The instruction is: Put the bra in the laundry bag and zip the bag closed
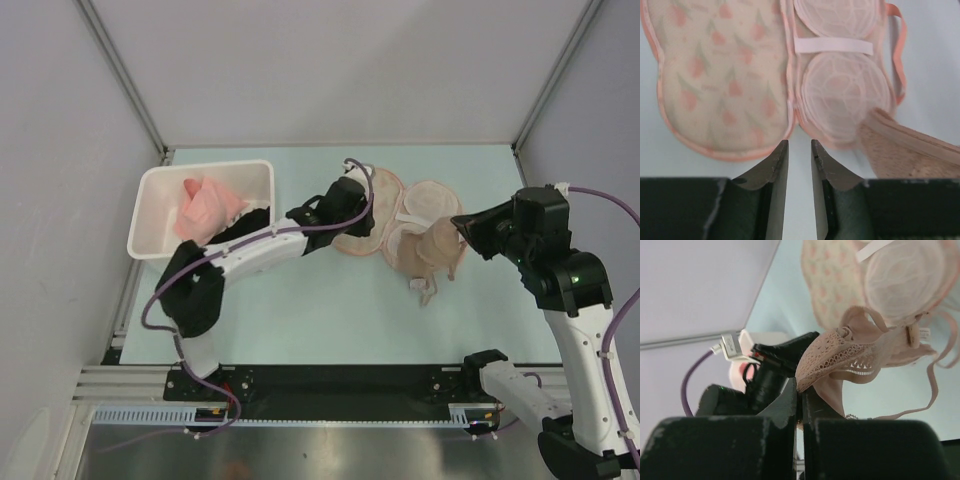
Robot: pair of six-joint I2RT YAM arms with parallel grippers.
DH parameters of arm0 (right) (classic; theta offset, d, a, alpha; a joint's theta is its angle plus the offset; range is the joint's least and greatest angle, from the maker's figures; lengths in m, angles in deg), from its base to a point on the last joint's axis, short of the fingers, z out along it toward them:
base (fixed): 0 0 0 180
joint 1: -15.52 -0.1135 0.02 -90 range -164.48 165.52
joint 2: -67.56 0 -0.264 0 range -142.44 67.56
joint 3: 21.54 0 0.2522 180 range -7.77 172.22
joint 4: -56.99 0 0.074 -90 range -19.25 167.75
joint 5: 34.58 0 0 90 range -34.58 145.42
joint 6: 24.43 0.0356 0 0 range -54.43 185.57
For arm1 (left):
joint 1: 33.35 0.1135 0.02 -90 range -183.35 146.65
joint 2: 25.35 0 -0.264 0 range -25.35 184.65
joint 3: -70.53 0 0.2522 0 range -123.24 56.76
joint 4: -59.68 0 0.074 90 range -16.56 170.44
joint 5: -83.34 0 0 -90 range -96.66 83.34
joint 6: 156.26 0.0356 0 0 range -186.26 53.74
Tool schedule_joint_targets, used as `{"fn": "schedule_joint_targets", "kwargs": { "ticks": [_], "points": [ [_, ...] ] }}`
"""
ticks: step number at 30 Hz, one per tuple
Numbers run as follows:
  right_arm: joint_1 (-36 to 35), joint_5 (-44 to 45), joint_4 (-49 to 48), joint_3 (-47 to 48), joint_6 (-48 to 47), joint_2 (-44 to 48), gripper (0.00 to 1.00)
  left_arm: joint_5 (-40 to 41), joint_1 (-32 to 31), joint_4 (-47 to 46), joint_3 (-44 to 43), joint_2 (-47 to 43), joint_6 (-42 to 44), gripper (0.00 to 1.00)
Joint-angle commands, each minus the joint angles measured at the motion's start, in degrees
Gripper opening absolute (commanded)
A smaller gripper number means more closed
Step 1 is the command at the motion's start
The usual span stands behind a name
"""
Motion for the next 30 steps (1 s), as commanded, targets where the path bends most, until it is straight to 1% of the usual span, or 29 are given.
{"fn": "schedule_joint_targets", "kwargs": {
  "ticks": [1, 5, 7, 8, 10, 12, 13, 14, 15, 18, 19, 22, 26, 30],
  "points": [
    [0.2, 9.7, 3.5, 3.3, -5.3, -1.1, 0.00, 1.9, 2.0, 0.5, -10.1, 8.8, -0.5, 0.27],
    [0.2, 11.4, 4.1, 2.7, -9.5, -1.0, 0.00, 0.3, 3.8, 3.3, -16.6, 18.2, -1.8, 0.27],
    [0.2, 11.1, 4.2, 2.4, -11.6, -0.8, 0.00, 0.0, 4.1, 5.1, -19.7, 20.8, -2.6, 0.27],
    [0.3, 11.2, 4.3, 2.3, -12.4, -0.9, 0.00, -0.8, 4.3, 6.9, -20.6, 23.6, -3.1, 0.26],
    [0.2, 12.0, 5.2, 2.2, -13.2, -0.3, 0.00, -1.3, 4.3, 8.6, -22.2, 25.9, -5.0, 0.24],
    [0.2, 12.3, 5.6, 2.2, -13.7, -0.2, 0.00, -2.5, 4.3, 10.4, -21.9, 27.3, -6.6, 0.22],
    [0.2, 12.1, 5.8, 2.3, -13.3, -0.2, 0.00, -2.9, 4.3, 11.0, -20.8, 27.5, -7.8, 0.22],
    [0.2, 12.1, 6.5, 2.4, -12.9, -0.3, 0.00, -4.0, 4.3, 12.2, -20.0, 27.5, -8.4, 0.18],
    [0.2, 12.1, 6.9, 2.5, -12.4, -0.6, 0.00, -4.4, 4.1, 12.7, -18.9, 27.1, -9.1, 0.17],
    [0.4, 13.5, 7.9, 3.0, -10.1, -2.1, 0.00, -5.4, 3.5, 12.6, -12.0, 25.2, -10.2, 0.17],
    [0.3, 14.4, 7.7, 3.0, -9.2, -2.6, 0.00, -6.1, 3.2, 11.7, -7.9, 23.7, -10.6, 0.16],
    [0.5, 13.9, 5.3, 2.3, -8.5, -5.5, 0.00, -9.1, 2.5, 9.8, -1.2, 20.5, -10.9, 0.16],
    [0.5, 11.3, -2.0, -0.5, -5.8, -9.6, 0.00, -10.6, 0.7, 9.3, 1.9, 17.3, -9.8, 0.16],
    [0.0, 8.8, -7.5, -1.6, -2.5, -16.9, 0.00, -11.4, -0.8, 9.2, 2.1, 15.0, -9.0, 0.17]
  ]
}}
